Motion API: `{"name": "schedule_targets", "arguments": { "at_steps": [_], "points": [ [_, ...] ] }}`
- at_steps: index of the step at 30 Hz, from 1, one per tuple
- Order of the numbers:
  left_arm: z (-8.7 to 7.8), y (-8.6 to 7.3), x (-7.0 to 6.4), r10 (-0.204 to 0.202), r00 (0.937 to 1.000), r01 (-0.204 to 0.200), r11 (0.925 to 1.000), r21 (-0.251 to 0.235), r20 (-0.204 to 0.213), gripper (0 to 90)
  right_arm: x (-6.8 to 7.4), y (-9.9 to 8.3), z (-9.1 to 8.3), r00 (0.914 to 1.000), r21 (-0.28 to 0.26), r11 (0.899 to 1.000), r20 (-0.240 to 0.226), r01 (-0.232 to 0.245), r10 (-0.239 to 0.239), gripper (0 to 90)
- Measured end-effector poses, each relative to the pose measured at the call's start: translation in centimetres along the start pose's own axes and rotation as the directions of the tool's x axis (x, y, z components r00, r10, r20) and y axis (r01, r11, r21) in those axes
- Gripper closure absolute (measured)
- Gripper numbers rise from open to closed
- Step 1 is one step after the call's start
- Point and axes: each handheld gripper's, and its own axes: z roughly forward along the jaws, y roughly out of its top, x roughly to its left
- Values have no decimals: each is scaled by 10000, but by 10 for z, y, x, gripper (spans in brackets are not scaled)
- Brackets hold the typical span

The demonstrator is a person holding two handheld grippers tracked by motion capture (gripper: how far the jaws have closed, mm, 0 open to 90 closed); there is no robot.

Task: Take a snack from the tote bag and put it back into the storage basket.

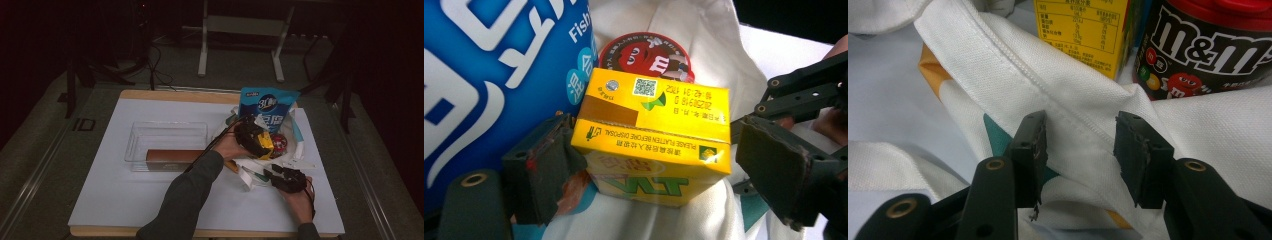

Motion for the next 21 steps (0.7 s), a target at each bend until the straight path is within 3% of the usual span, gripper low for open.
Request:
{"name": "schedule_targets", "arguments": {
  "at_steps": [8, 17, 21],
  "points": [
    [10, 0, 0, 125, 9999, -126, 9999, 95, 73, 167, 0, 0, 0, 10000, 6, 10000, 11, 8, -8, 558],
    [20, -1, -4, 229, 9996, -224, 9993, 313, -178, 174, 0, 0, 0, 10000, 0, 10000, 28, 27, -27, 557],
    [22, -2, -7, 394, 9978, -374, 9985, 392, -532, 214, 0, 0, 0, 10000, -2, 10000, 24, 31, -31, 557]
  ]
}}
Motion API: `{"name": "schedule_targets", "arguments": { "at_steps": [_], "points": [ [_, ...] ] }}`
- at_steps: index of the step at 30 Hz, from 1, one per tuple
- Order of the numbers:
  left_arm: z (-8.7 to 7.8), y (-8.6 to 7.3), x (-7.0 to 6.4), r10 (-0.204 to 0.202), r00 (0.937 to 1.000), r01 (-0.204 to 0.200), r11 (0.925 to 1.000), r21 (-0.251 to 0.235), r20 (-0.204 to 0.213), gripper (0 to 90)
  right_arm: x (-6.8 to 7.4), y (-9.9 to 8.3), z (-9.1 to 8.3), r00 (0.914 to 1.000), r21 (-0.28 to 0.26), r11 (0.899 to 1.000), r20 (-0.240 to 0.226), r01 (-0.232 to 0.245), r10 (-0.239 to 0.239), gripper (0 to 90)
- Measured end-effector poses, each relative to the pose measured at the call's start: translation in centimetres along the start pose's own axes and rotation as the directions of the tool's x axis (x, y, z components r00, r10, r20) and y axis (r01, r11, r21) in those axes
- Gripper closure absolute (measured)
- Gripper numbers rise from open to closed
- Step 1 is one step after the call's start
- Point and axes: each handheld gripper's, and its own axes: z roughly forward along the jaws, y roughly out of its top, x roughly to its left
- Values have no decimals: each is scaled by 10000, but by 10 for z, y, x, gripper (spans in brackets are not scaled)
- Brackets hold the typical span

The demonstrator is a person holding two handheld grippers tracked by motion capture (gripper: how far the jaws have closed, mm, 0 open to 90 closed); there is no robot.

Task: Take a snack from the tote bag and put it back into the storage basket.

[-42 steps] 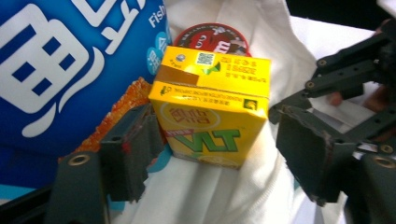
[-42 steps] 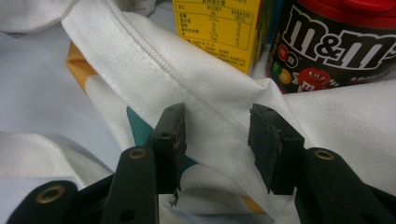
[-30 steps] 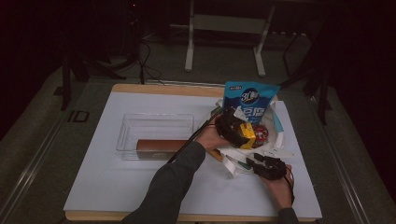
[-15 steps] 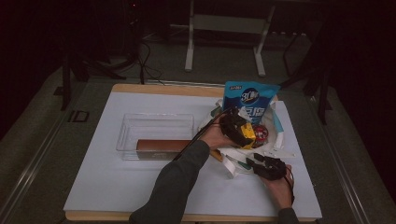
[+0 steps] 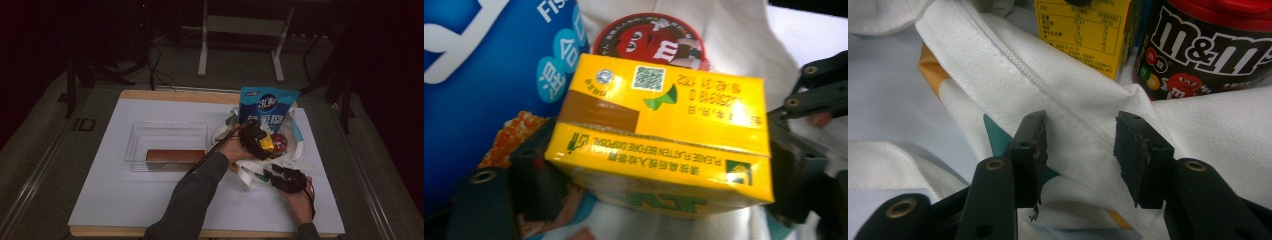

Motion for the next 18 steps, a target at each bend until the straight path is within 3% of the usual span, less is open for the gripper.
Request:
{"name": "schedule_targets", "arguments": {
  "at_steps": [6, 18],
  "points": [
    [-3, -4, 0, -83, 9999, 83, 10000, -22, -65, 273, 0, 0, 0, 10000, 0, 10000, -5, -16, 16, 556],
    [-5, -3, -2, -430, 9987, 433, 9990, 100, -267, 281, 0, 0, 0, 10000, -24, 10000, 7, 6, -6, 556]
  ]
}}
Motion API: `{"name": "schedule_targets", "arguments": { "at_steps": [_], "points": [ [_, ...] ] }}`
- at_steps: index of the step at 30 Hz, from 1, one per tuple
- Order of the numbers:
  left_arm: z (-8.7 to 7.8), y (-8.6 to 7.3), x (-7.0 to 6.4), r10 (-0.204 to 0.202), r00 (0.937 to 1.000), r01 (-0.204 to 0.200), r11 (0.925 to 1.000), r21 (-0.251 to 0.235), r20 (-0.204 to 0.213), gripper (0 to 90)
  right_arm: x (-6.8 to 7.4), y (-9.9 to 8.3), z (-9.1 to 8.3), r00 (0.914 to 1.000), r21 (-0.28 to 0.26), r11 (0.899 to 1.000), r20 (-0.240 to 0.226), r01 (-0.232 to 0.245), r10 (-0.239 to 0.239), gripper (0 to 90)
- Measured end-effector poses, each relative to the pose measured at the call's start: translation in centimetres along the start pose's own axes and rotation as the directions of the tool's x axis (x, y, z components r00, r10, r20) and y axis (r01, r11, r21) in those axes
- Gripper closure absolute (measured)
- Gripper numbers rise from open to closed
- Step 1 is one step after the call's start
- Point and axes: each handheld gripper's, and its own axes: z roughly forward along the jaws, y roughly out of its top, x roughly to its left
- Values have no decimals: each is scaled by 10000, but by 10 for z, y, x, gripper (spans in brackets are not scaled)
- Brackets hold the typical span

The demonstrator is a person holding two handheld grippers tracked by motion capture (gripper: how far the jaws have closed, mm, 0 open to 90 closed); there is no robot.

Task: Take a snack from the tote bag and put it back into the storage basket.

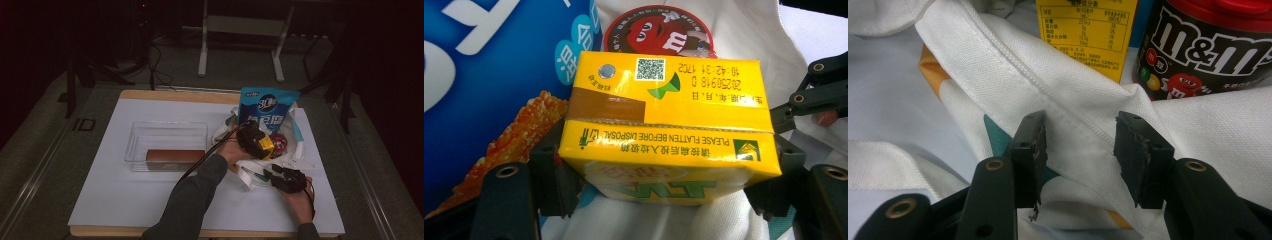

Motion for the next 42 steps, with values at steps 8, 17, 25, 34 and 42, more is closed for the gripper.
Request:
{"name": "schedule_targets", "arguments": {
  "at_steps": [8, 17, 25, 34, 42],
  "points": [
    [-6, 2, 1, -180, 9998, 179, 9998, -99, -50, 282, 0, 0, 0, 10000, 0, 10000, -15, -10, 10, 556],
    [-20, 5, 0, -186, 9996, 180, 9995, -271, -213, 281, 0, 0, 0, 10000, -18, 10000, 19, 24, -24, 554],
    [-42, 8, 2, -236, 9993, 219, 9980, -587, -278, 281, 0, 0, 0, 10000, -19, 10000, 7, 18, -18, 551],
    [-68, 9, 6, -405, 9986, 365, 9934, -1086, -348, 281, 0, 0, 0, 10000, -40, 10000, 12, 68, -68, 541],
    [-85, 9, 9, -491, 9975, 427, 9918, -1207, -504, 281, 0, 0, 0, 10000, -50, 10000, 16, 59, -59, 540]
  ]
}}
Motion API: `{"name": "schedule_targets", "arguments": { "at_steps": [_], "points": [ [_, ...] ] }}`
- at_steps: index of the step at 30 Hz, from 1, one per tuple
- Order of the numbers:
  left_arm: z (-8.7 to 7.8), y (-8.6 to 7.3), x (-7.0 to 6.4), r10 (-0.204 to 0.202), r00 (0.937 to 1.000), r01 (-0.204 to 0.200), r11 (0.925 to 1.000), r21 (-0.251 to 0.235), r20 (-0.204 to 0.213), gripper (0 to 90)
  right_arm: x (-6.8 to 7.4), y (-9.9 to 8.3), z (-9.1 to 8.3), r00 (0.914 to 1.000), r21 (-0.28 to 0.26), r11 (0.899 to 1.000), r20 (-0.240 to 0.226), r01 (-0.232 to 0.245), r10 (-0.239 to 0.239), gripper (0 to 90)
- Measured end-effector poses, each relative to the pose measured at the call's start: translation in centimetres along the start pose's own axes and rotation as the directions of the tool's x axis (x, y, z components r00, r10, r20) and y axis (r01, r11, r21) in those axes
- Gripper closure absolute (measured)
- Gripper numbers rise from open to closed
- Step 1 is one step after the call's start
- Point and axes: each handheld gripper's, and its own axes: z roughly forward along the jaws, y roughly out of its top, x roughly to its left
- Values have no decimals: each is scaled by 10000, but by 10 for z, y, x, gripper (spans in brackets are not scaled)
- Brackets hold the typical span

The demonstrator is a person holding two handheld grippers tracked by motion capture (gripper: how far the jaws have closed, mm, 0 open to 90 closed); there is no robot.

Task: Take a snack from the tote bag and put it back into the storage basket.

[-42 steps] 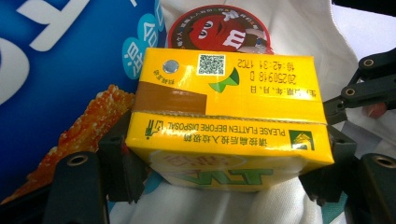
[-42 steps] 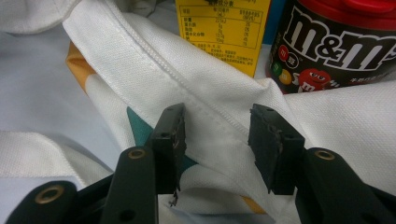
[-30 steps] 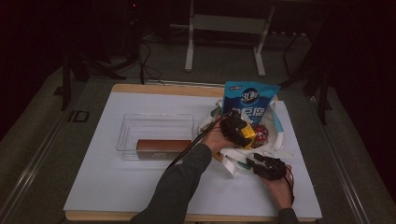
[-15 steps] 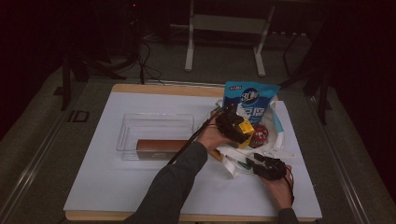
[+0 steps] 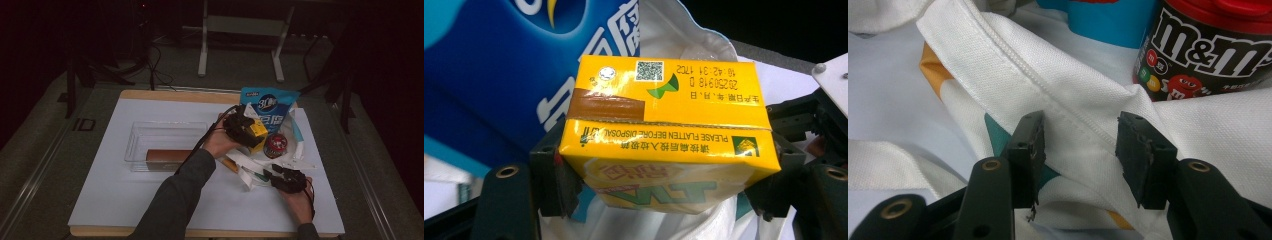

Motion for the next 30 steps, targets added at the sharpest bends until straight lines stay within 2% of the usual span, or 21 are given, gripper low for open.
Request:
{"name": "schedule_targets", "arguments": {
  "at_steps": [14, 20, 30],
  "points": [
    [-29, -3, 6, -64, 9997, 60, 9999, -153, -253, 281, 0, 0, 0, 10000, -9, 10000, 24, 15, -14, 540],
    [-42, -8, 10, -299, 9989, 286, 9989, -362, -356, 281, 1, 0, 0, 10000, -3, 10000, 35, 34, -34, 540],
    [-65, -14, 19, -526, 9955, 485, 9974, -536, -785, 281, 1, 0, 0, 10000, 2, 10000, 28, 19, -19, 540]
  ]
}}
